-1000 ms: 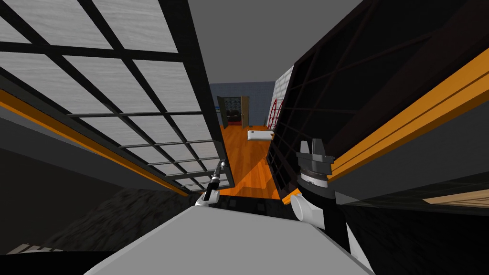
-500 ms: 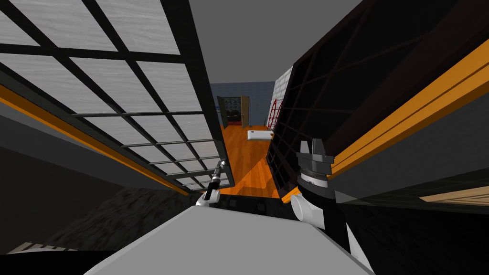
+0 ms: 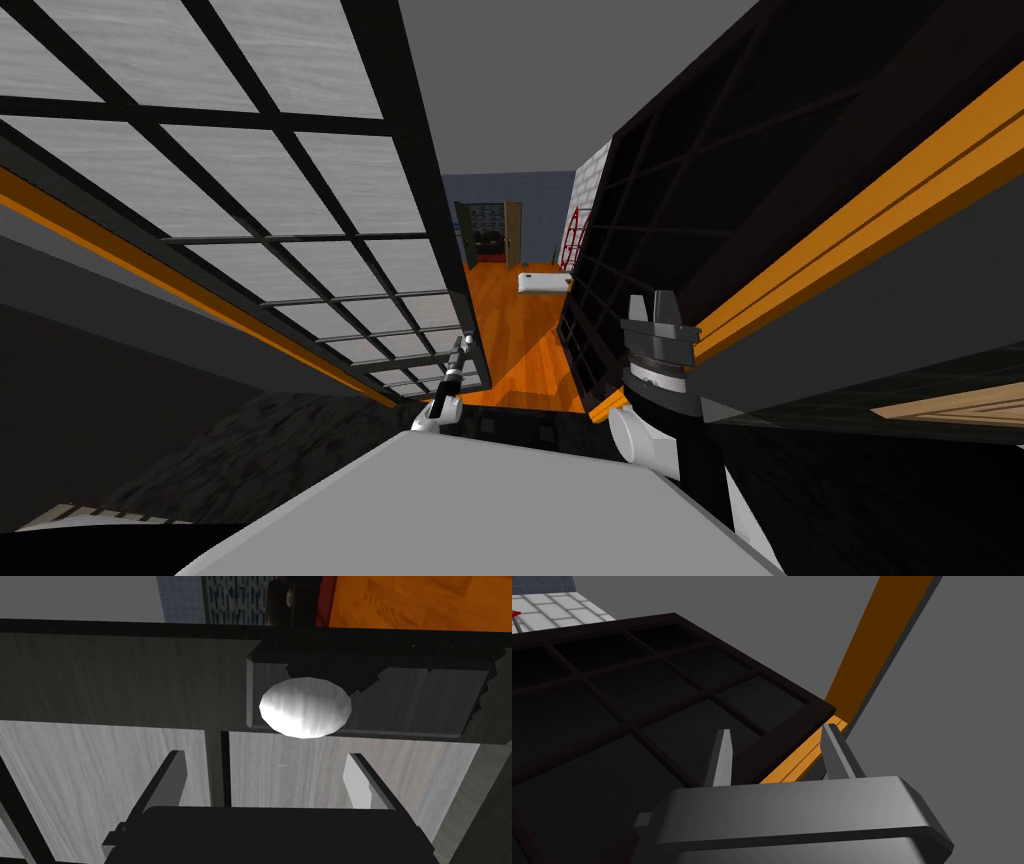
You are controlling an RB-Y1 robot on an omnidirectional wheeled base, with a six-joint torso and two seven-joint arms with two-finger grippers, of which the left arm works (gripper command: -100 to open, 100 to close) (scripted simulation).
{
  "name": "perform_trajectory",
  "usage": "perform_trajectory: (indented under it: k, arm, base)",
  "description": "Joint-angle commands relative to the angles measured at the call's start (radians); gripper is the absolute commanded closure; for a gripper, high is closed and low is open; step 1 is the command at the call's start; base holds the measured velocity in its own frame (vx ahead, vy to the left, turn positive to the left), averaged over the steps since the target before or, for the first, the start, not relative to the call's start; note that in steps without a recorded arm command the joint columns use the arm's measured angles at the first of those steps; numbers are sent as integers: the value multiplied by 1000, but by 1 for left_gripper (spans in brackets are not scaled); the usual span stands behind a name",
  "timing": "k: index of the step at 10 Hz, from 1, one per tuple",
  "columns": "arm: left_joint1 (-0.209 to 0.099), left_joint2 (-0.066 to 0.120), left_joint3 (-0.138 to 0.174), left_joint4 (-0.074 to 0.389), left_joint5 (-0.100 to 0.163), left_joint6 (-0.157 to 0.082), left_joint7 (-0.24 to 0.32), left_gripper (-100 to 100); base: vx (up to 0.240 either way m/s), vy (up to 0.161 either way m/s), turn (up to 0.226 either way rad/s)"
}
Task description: Push the door open
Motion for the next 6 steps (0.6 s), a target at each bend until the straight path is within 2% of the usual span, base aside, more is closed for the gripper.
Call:
perform_trajectory:
  k: [1, 2, 3, 5, 6]
  arm:
    - [-4, 0, -4, 5, 8, -2, 39, -100]
    - [-7, 0, -12, 9, 20, -2, 74, -100]
    - [-7, 0, -12, 9, 20, -2, 79, -100]
    - [-13, 1, -28, 15, 47, -3, 145, -100]
    - [-13, 1, -28, 15, 47, -3, 161, -100]
  base:
    - [-26, -1, -2]
    - [-24, -2, -3]
    - [-19, -3, -2]
    - [-29, -2, -4]
    - [-27, -4, -2]
